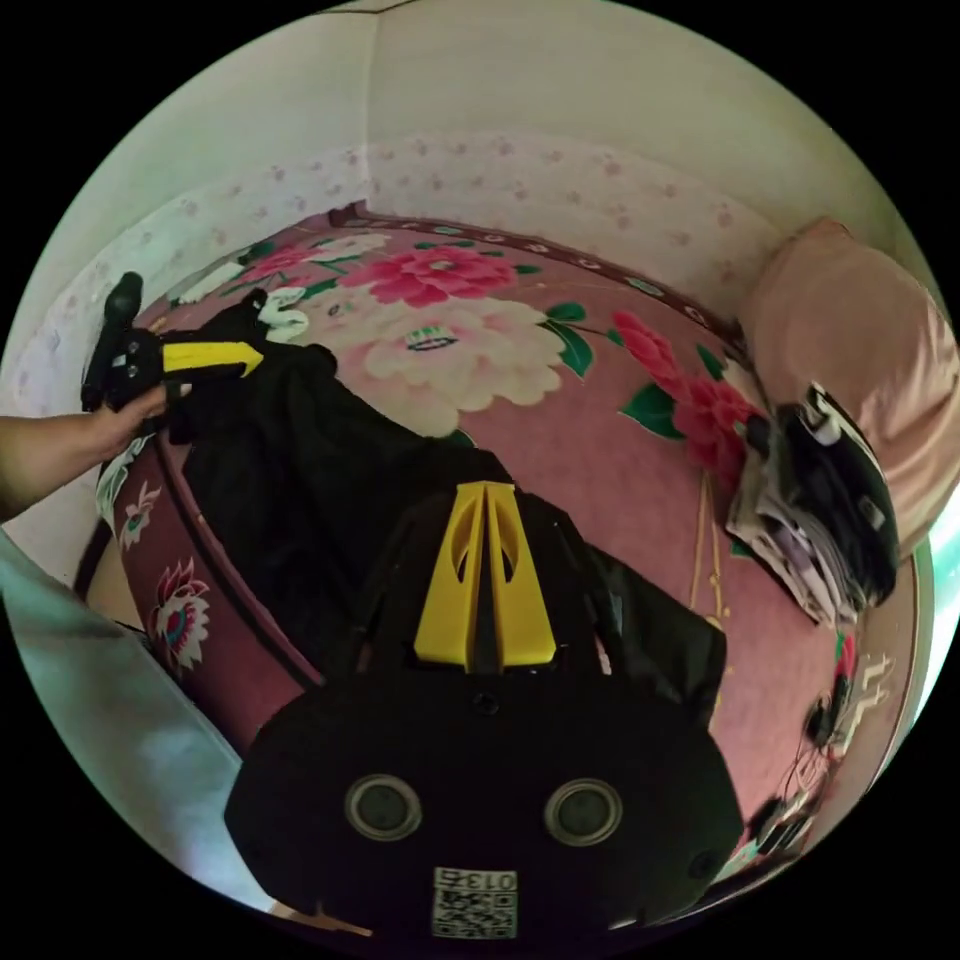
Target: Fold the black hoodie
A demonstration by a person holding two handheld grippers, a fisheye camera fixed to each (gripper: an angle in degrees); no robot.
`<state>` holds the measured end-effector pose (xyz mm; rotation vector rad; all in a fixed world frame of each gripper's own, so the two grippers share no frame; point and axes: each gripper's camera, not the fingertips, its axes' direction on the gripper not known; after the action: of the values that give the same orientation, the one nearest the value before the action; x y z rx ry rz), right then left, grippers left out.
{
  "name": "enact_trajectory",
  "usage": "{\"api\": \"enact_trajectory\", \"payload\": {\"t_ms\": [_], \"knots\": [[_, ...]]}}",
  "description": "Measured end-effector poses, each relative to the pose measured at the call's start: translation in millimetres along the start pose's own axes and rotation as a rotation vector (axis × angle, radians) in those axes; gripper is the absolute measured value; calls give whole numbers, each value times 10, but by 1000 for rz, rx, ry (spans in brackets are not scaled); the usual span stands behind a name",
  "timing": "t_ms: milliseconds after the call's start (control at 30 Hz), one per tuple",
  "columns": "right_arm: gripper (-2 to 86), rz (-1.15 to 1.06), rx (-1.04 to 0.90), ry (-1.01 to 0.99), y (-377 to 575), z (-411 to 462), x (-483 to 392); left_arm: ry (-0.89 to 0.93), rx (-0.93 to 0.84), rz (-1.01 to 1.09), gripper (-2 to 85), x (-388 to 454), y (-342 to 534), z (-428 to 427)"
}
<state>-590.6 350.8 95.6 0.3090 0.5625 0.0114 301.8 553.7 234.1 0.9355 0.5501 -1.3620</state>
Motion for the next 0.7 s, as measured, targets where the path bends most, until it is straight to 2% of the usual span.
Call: {"api": "enact_trajectory", "payload": {"t_ms": [100,167,267,400,467,567,700], "knots": [[-2,-67,-46,-15,-409,454,-448,55,-84,-139,11,-546,-43,310],[-2,-81,-157,37,-547,883,-630,292,-126,-307,27,-1004,-82,608],[-2,-59,-319,18,-447,1423,-666,516,-177,-413,41,-1410,-141,949],[-2,-26,-276,-5,-438,1383,-699,582,-215,-357,66,-1740,-293,1104],[-2,-29,-227,91,-466,1171,-763,561,-209,-278,100,-1936,-384,1051],[-3,9,-189,126,-401,945,-746,512,-200,-263,156,-2238,-416,1026],[-2,54,-219,175,-248,906,-683,544,-295,-231,133,-2428,-505,1260]]}}
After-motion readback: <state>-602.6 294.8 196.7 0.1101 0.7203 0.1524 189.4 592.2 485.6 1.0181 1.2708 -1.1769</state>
